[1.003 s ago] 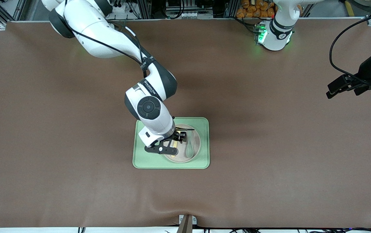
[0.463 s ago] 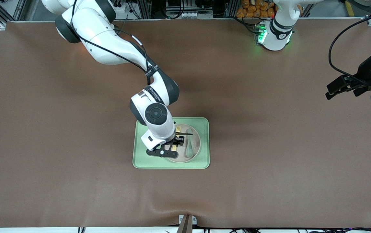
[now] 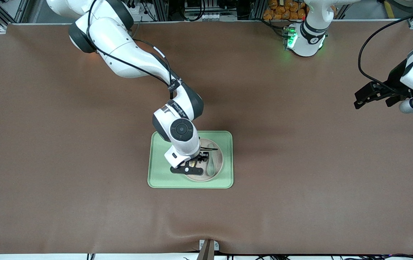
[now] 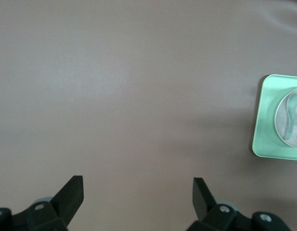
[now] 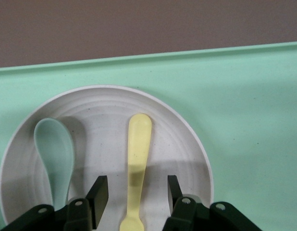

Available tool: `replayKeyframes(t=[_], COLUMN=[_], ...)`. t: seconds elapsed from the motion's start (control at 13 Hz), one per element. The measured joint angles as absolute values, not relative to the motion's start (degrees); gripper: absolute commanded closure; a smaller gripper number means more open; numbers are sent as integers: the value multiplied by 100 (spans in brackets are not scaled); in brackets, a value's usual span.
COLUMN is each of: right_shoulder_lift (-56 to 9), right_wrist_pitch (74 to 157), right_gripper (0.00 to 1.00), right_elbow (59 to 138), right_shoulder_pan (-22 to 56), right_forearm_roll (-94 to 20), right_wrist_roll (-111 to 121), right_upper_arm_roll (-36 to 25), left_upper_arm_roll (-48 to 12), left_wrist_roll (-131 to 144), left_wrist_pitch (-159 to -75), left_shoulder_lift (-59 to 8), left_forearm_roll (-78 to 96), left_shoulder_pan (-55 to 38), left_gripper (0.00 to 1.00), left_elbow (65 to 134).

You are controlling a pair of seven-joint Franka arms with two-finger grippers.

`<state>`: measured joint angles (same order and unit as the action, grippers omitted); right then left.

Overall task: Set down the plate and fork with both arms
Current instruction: 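Lower the right gripper around the yellow fork handle, then close the right gripper on the yellow fork handle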

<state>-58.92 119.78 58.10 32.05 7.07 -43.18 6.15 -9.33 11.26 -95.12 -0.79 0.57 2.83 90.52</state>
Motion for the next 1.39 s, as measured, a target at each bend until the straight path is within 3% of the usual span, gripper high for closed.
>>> replayKeyframes(t=[0.77,1.0,1.39], right_shoulder_lift=[-6064,-6066,-6073], right_wrist_pitch=[12037,12041,12041], right_gripper=[53,67,67], right_elbow=[5809,5808,5808], right_shoulder_pan=[3227,3261,3274], right_forearm_roll=[722,722,722], right_wrist_roll=[-4237,-4237,-4237], right_upper_arm_roll=[607,608,608], left_upper_arm_roll=[-1052,-1057,-1053], left_wrist_roll=[1111,1111,1111], left_wrist_pitch=[-9191,-9153,-9128], left_shoulder_lift=[-71,-66,-66], left_forearm_roll=[-273,-274,-274], left_shoulder_pan=[304,302,303], left_gripper=[0,0,0], left_elbow=[8738,8691,8691])
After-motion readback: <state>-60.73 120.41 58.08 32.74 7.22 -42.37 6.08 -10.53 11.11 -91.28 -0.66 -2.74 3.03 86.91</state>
